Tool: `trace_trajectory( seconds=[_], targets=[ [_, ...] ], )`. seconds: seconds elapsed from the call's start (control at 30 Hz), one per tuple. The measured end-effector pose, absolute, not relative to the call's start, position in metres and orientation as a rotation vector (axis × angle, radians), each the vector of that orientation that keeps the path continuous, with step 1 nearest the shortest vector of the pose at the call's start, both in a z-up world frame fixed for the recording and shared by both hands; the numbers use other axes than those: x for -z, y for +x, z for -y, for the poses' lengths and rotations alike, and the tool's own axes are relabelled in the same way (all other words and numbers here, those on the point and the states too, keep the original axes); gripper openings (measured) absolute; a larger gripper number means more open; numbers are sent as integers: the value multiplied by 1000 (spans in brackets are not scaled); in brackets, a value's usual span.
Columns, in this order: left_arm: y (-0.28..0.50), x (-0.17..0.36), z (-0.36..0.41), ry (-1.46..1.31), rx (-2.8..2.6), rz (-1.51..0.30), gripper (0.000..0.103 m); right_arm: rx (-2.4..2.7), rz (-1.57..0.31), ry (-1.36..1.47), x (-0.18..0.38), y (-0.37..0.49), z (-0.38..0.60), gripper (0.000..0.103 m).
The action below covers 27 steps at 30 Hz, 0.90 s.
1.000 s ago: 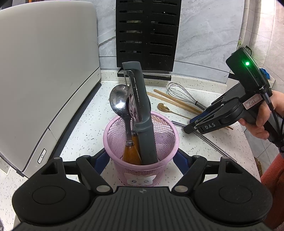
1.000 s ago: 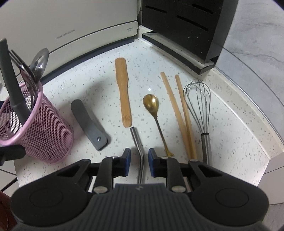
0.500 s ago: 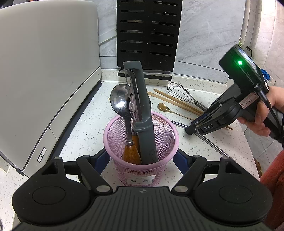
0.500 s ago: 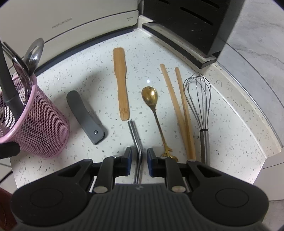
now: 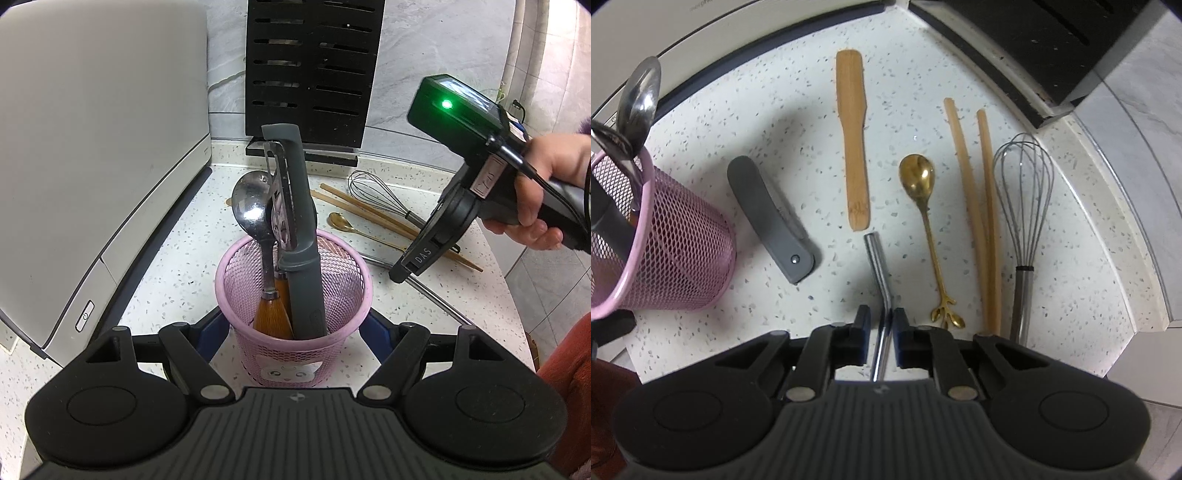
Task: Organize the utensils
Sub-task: 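Move the right gripper to the bent metal straw and grasp it, then lift the metal straw with the right gripper and lower it into the pink cup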
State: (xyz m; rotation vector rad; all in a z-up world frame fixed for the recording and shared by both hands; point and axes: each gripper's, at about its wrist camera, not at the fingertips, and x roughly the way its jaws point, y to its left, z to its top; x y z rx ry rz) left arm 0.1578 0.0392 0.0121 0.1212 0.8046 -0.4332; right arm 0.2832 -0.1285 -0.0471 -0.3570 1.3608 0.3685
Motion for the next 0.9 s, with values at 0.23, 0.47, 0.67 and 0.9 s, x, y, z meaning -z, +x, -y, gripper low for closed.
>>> trace_trajectory(
  seconds=[0.23,0.47,0.67,0.9],
  targets=[
    [158,-12,-39,120,434,-805,89,-377,-1359,-399,47,285,121,4],
    [158,-11,-39,113,433,-806,89,-396,-1301,-341,43,274,134,3],
    [158,-11,-40,113,433,-807,89,-431,-1218,-312,23,263,141,3],
    [158,-11,-40,111,434,-807,89,-461,-1086,-285,-3,242,143,3]
  ],
)
